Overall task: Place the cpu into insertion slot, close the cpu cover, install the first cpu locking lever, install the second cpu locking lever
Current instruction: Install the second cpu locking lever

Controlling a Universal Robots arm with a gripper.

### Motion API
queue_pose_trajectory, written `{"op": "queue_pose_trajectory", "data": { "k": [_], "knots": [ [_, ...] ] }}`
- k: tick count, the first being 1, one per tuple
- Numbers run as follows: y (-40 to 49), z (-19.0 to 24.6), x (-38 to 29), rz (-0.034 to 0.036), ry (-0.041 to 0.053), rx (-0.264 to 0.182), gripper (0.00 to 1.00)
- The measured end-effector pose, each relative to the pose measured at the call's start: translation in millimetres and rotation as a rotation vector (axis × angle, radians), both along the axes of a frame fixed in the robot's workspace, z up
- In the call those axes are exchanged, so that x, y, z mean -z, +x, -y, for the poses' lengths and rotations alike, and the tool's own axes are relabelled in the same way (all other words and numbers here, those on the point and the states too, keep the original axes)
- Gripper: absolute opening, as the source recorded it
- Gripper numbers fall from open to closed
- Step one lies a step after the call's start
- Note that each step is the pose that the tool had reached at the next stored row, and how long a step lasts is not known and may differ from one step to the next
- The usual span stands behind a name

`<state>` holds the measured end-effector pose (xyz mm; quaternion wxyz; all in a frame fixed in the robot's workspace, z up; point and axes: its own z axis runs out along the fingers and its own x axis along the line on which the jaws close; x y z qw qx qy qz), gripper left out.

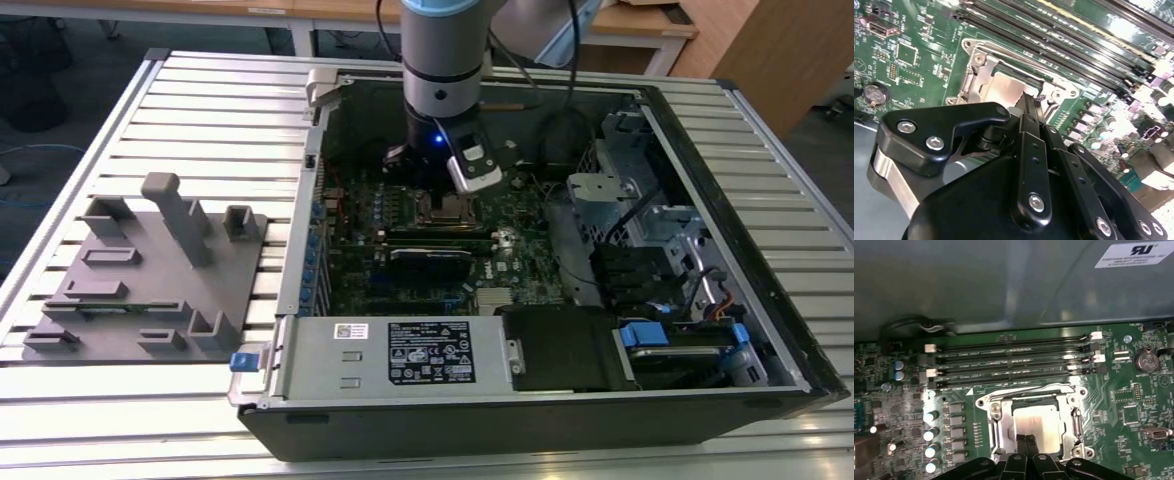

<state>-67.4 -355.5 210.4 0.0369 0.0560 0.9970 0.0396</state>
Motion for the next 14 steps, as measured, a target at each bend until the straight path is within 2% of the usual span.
{"op": "queue_pose_trajectory", "data": {
  "k": [3, 6, 14],
  "knots": [
    [4.0, -3.7, 0.0, 0.0000, -0.0109, 0.000, 0.10],
    [8.6, -5.7, 0.0, 0.0000, -0.0188, 0.000, 0.10],
    [10.6, -6.1, 0.0, -0.0010, -0.0207, 0.001, 0.10]
  ]
}}
